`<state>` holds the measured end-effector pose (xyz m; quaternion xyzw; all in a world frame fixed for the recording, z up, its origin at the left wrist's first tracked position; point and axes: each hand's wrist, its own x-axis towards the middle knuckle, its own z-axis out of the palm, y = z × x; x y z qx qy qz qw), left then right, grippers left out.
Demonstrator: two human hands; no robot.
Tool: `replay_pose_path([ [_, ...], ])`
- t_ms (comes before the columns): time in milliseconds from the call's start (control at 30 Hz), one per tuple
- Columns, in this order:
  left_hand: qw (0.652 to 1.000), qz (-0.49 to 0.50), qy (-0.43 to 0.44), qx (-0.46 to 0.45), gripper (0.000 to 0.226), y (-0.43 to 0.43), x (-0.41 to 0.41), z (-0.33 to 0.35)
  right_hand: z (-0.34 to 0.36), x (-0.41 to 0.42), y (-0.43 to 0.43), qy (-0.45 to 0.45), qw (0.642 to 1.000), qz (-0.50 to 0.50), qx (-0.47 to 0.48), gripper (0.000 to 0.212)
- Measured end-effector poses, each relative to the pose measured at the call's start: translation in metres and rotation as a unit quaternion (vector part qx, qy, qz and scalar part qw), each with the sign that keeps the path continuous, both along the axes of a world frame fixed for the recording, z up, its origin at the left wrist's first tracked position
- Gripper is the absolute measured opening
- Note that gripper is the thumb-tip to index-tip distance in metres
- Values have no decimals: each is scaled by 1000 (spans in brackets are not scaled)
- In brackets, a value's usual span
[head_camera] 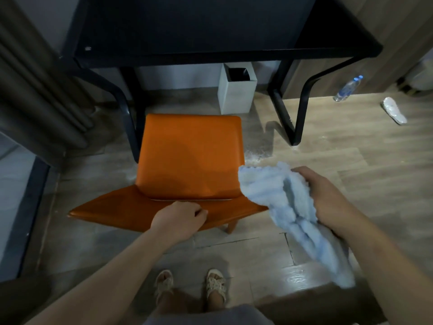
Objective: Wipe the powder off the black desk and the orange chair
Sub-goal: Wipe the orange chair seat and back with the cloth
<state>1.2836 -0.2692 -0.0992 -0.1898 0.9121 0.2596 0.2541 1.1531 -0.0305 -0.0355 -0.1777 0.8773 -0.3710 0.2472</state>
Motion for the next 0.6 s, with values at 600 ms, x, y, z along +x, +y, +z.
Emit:
replay_pose_path([
  [600, 968, 181, 163, -52, 25, -149, 90, 0, -22, 131, -185, 334, 852, 363, 175, 42],
])
